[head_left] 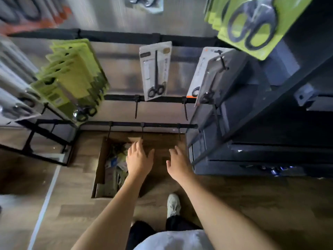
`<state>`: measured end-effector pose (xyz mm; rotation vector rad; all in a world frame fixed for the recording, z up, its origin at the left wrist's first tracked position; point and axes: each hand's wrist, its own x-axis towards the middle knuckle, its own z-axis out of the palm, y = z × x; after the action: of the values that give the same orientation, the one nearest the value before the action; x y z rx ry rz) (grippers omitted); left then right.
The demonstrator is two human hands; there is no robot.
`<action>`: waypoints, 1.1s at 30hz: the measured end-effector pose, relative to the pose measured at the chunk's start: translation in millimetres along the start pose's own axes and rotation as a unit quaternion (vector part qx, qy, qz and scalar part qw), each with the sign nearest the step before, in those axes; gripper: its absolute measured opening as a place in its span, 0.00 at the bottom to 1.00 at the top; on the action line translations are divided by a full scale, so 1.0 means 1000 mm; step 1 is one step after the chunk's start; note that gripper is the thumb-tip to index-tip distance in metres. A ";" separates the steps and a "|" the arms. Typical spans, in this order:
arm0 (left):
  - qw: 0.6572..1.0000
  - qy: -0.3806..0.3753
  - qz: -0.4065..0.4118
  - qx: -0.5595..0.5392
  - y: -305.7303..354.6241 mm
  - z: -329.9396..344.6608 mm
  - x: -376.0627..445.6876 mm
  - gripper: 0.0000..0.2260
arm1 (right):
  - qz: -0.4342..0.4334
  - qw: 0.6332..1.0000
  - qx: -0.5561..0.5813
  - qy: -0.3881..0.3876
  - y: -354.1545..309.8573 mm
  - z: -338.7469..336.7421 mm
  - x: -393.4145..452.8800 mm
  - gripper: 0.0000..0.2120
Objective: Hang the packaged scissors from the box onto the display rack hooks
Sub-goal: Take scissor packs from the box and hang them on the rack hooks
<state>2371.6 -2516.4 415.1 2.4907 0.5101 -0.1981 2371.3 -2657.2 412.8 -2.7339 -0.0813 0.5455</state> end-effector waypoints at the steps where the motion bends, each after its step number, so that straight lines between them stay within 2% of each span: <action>1: 1.000 -0.006 -0.023 0.009 -0.023 -0.002 -0.006 0.28 | -0.014 1.000 -0.013 -0.022 -0.011 0.010 -0.002 0.23; 6: 0.993 -0.024 -0.111 0.024 -0.120 -0.014 -0.028 0.26 | -0.104 0.982 -0.095 -0.128 -0.061 0.057 -0.005 0.25; 9: 0.987 -0.023 -0.160 0.014 -0.163 -0.016 -0.035 0.27 | -0.150 0.968 -0.128 -0.153 -0.089 0.087 0.003 0.26; 16: 0.979 -0.024 -0.199 0.027 -0.261 0.027 -0.026 0.28 | -0.236 0.934 -0.206 -0.173 -0.117 0.197 0.053 0.27; 21: 0.977 -0.057 -0.196 0.056 -0.335 0.091 0.004 0.28 | -0.255 0.915 -0.258 -0.174 -0.102 0.291 0.110 0.27; 25: 0.978 -0.056 -0.197 0.049 -0.384 0.151 0.042 0.27 | -0.272 0.896 -0.311 -0.161 -0.080 0.348 0.167 0.29; 33: 0.985 -0.031 -0.134 0.103 -0.452 0.261 0.158 0.26 | -0.307 0.876 -0.363 -0.085 -0.045 0.443 0.301 0.26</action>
<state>2327.9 -2274.2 -71.4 2.5974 0.8356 -0.4536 2480.8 -2432.8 -62.7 -3.0540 -1.4047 0.6432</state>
